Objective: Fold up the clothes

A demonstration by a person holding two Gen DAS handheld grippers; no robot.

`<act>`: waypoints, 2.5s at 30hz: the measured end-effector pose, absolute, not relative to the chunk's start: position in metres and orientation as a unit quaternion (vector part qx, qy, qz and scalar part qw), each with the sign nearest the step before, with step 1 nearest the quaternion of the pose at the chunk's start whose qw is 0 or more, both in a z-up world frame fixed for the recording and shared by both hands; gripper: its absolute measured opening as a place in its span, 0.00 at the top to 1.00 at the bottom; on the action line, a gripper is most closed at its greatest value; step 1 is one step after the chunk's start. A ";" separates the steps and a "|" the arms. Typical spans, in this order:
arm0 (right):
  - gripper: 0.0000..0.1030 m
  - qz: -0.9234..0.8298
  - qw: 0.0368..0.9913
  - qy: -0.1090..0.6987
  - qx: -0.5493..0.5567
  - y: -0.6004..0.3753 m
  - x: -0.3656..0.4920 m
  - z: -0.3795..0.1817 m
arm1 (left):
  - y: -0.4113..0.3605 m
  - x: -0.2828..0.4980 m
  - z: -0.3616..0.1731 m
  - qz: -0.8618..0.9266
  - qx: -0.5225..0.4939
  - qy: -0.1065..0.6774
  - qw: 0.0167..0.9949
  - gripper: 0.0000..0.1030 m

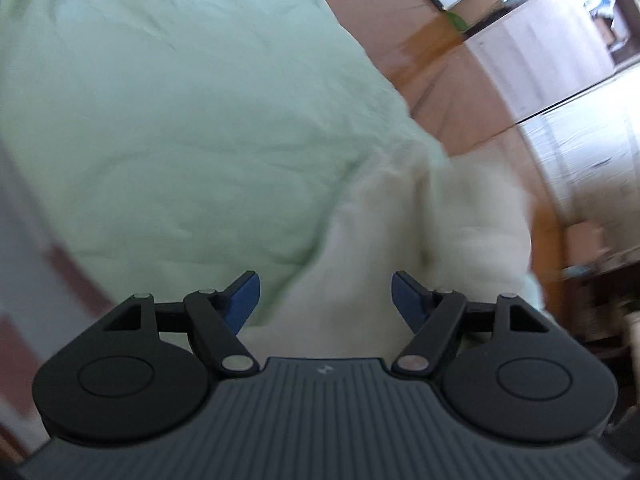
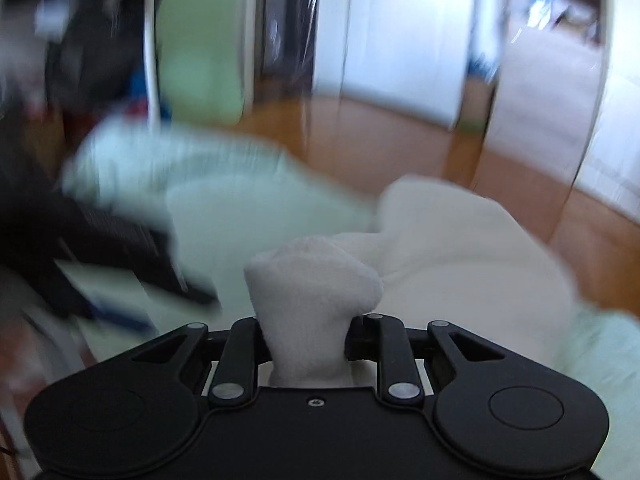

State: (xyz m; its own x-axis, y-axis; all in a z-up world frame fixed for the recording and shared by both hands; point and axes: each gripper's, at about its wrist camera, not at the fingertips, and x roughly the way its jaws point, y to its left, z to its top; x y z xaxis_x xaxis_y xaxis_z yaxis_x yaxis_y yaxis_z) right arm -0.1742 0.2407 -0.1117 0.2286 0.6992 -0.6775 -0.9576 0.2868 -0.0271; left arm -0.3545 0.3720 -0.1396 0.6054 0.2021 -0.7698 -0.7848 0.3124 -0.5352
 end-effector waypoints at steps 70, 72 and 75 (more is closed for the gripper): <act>0.13 0.360 0.756 0.546 0.046 0.065 -0.083 -0.140 | 0.359 -0.305 -0.144 0.196 -0.461 0.324 0.803 0.48; 0.13 0.355 0.758 0.543 0.068 0.060 -0.083 -0.150 | 0.353 -0.297 -0.148 0.184 -0.444 0.331 0.812 0.48; 0.13 0.358 0.761 0.534 0.081 0.058 -0.087 -0.158 | 0.344 -0.281 -0.159 0.158 -0.438 0.349 0.813 0.45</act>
